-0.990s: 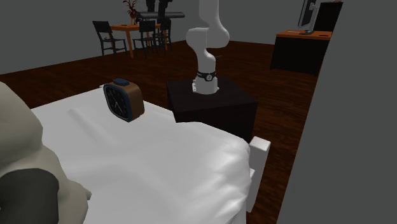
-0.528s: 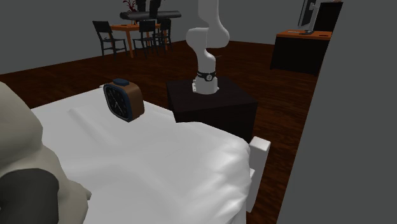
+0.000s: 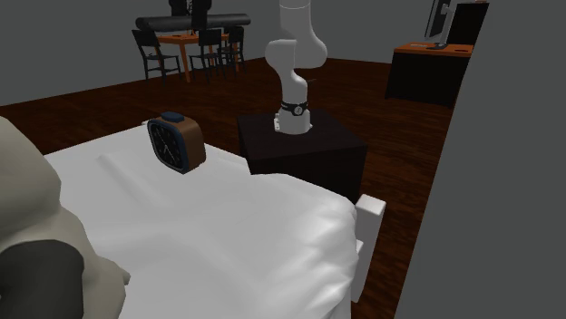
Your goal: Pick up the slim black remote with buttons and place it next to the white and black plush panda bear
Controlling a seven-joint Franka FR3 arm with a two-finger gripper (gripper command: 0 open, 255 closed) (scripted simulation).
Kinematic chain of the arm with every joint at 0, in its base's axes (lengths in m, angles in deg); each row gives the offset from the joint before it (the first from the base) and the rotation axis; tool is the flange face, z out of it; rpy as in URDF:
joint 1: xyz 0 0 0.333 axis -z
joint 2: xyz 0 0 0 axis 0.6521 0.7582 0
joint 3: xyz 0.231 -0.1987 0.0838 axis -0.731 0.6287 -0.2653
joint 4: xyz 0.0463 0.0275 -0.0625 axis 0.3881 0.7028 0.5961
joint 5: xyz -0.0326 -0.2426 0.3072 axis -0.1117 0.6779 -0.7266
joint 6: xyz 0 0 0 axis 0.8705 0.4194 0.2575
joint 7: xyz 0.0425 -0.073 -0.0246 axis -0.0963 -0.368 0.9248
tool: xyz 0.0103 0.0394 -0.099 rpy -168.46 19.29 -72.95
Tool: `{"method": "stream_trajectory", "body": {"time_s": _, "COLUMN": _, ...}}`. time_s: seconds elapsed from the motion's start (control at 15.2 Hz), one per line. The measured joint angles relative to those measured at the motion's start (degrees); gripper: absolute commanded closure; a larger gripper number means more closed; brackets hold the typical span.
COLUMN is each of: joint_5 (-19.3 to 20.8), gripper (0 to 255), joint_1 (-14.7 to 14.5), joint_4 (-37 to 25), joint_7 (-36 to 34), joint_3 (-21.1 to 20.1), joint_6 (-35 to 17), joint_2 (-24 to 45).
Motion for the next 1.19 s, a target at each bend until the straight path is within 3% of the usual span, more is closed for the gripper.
{"method": "stream_trajectory", "body": {"time_s": 0.13, "joint_5": -0.7, "gripper": 255, "joint_1": 0.3, "joint_4": -10.5, "joint_7": -0.1, "joint_3": -0.2, "joint_6": 3.8, "joint_2": 6.8}}
{"method": "stream_trajectory", "body": {"time_s": 0.26, "joint_5": -0.8, "gripper": 255, "joint_1": 0.5, "joint_4": -11.9, "joint_7": -0.1, "joint_3": -0.3, "joint_6": 3.8, "joint_2": 8.2}}
{"method": "stream_trajectory", "body": {"time_s": 1.19, "joint_5": 0.0, "gripper": 255, "joint_1": -0.3, "joint_4": 7.1, "joint_7": -1.2, "joint_3": -0.2, "joint_6": -10.0, "joint_2": 3.1}}
